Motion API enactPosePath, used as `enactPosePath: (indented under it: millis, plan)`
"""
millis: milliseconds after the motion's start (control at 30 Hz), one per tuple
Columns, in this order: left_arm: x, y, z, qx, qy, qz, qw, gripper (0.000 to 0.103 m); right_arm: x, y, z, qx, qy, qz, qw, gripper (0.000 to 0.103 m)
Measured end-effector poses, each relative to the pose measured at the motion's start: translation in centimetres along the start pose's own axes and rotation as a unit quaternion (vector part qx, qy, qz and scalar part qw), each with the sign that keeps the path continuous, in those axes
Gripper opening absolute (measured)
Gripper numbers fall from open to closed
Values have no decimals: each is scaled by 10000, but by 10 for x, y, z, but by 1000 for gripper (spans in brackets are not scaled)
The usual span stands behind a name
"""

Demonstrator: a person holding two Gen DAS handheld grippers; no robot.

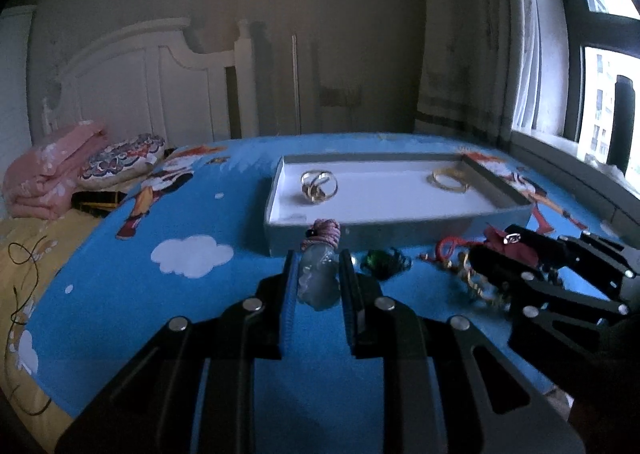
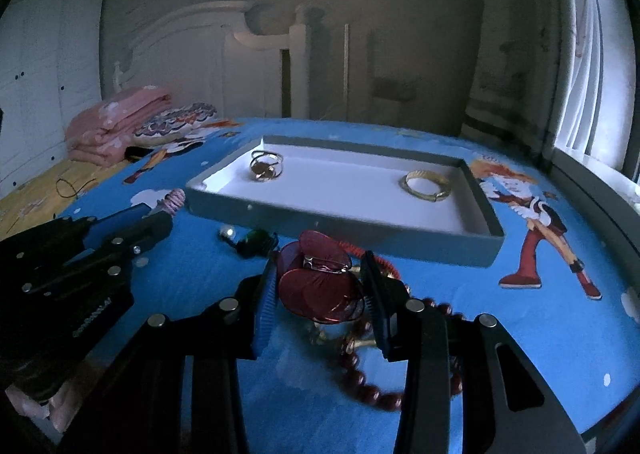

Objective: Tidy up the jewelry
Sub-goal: 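Lower the red dish and crystal pendant into the tray and open both tools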

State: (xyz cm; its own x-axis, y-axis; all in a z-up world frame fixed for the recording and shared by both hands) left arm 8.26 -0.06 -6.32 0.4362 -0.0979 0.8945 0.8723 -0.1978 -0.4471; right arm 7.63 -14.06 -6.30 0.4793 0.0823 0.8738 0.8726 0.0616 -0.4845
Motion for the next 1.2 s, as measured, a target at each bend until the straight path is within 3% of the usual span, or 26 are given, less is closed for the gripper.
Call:
enactPosePath:
  millis: [267, 467, 633, 933, 1200]
  plan:
    - [18, 10, -4, 130, -3, -153, 9998, 20, 21, 7, -3, -181, -53, -224, 9996, 39]
    - [37, 34, 2, 167, -183, 13, 9997, 20, 42, 17, -12, -310, 35, -296, 9991, 39]
    - [56, 61, 4, 130, -270, 252, 9992, 20, 60, 32, -25, -408, 131, -228, 9988, 39]
    - [97, 100, -7, 215, -167, 312, 9991, 20, 91, 66, -44, -636, 182, -109, 9977, 39]
    - [110, 128, -2, 437, -227, 345, 9982, 20, 102, 88, -53, -724, 198, 51, 9972, 39]
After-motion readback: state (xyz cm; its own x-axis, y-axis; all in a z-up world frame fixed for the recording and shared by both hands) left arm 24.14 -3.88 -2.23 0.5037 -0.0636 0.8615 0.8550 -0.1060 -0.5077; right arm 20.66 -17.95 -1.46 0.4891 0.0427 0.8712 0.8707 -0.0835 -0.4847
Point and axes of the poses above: each gripper's, at about its wrist camera, not at the fingertips, and y roughly the way its jaws point, z to its left, x to its top, the point moved 3 cm from there along y, roughly the way its jaws point, and after that the axes turned 3 degrees about -x, right-handed, at the moved point
